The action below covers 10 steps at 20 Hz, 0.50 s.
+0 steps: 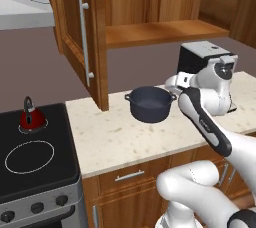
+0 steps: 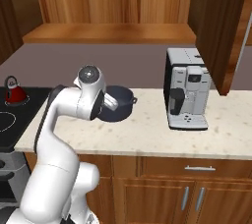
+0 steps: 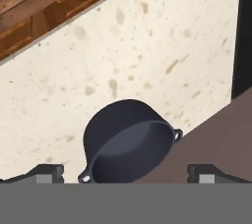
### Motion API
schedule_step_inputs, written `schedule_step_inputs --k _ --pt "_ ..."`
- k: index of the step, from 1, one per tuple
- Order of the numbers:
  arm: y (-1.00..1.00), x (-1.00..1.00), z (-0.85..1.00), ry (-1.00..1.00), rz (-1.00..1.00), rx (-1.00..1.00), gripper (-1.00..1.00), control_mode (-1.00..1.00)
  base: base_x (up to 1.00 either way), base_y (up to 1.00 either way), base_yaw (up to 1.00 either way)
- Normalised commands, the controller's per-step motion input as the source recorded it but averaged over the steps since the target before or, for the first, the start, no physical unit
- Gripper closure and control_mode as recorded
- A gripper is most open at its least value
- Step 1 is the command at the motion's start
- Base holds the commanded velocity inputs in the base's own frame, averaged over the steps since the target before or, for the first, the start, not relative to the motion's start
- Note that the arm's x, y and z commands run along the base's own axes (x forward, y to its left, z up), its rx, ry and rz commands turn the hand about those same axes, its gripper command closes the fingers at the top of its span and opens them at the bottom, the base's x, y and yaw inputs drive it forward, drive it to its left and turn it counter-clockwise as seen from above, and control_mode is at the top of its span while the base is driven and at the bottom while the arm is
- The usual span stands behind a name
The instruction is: Pick the kettle from the cabinet and place it on a stove burner. Then pick the pot from the counter and place it on another stove burner. Finally, turn both burners on.
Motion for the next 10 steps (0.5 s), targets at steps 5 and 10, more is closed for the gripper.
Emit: schedule_step_inputs --k 5,10 --pt "0.0 0.3 -0.13 0.03 -0.04 0.0 -1.0 -1.0 0.0 0.0 0.0" --pt "0.0 0.29 -0.17 0.04 -0.05 0.0 -1.0 -1.0 0.0 0.0 0.0"
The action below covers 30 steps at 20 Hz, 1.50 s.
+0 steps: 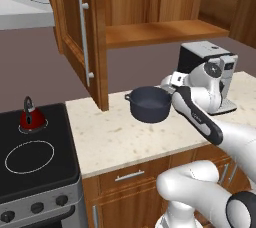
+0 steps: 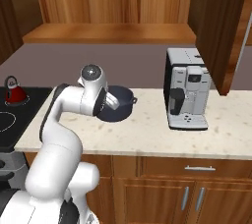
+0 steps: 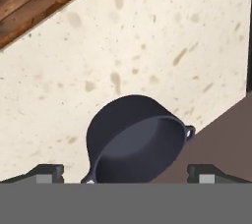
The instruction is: Pick the kettle from the cabinet and place it on a stove burner. Then pick the pot from the counter and place it on another stove burner. Finally, turn both burners on.
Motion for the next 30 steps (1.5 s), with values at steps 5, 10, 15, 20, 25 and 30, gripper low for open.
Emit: schedule_step_inputs --k 5,10,15,20,25,30 --pt "0.0 0.23 -0.23 0.04 -0.05 0.0 -1.0 -1.0 0.0 0.0 0.0" --pt "0.0 0.19 -0.18 0.03 -0.05 0.0 -1.0 -1.0 0.0 0.0 0.0" --pt "0.0 0.17 -0.19 0.03 -0.04 0.0 -1.0 -1.0 0.0 0.0 0.0" --pt "0.0 0.19 -0.18 0.03 -0.04 0.0 -1.0 -1.0 0.0 0.0 0.0" --pt "0.0 0.19 -0.18 0.02 -0.04 0.0 -1.0 -1.0 0.0 0.0 0.0" --pt "0.0 0.18 -0.16 0.02 -0.04 0.0 -1.0 -1.0 0.0 0.0 0.0"
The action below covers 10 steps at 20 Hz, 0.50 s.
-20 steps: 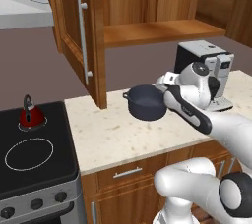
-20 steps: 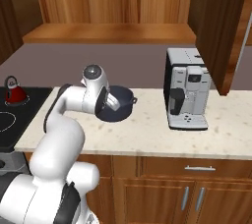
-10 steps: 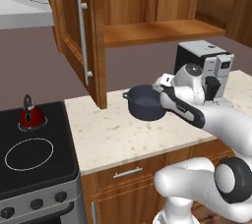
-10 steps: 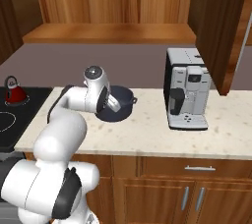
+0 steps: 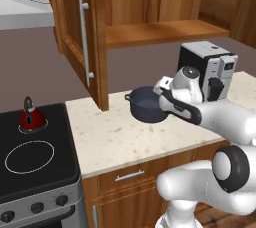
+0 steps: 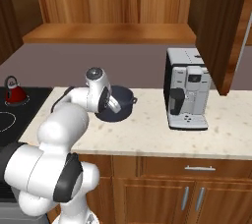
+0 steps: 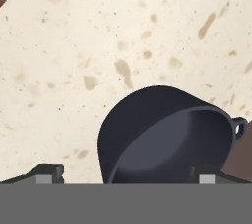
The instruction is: Pick the kettle from the cabinet and place it on a stove burner. Then pick the pot from the counter and place it on another stove burner. Finally, turn both burners on.
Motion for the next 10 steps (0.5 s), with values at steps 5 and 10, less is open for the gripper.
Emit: schedule_step_inputs --k 5,10 --pt "0.0 0.18 -0.18 0.02 -0.03 0.0 -1.0 -1.0 0.0 0.0 0.0" --pt "0.0 0.17 -0.16 0.01 -0.02 0.0 -1.0 -1.0 0.0 0.0 0.0"
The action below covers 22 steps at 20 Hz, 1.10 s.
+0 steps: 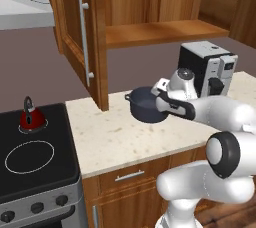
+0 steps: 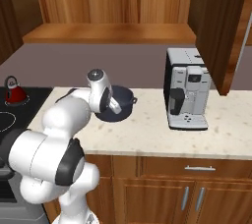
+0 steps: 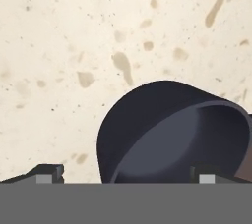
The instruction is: Pick the kettle from the cabinet and place it on a stove burner. Then pick the pot from the counter and place it on another stove burner. Finally, turn both burners on.
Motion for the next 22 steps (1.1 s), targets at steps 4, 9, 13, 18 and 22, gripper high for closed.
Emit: schedule_step_inputs --k 4,9,13,18,22 --pt "0.0 0.16 -0.15 0.02 -0.01 0.0 -1.0 -1.0 0.0 0.0 0.0" --pt "0.0 0.16 -0.16 0.03 -0.01 0.0 -1.0 -1.0 0.0 0.0 0.0" --pt "0.0 0.11 -0.18 0.03 -0.01 0.0 -1.0 -1.0 0.0 0.0 0.0" --pt "0.0 0.12 -0.21 0.04 -0.02 0.0 -1.0 -1.0 0.0 0.0 0.0" --pt "0.0 0.13 -0.21 0.04 -0.04 0.0 -1.0 -1.0 0.0 0.0 0.0"
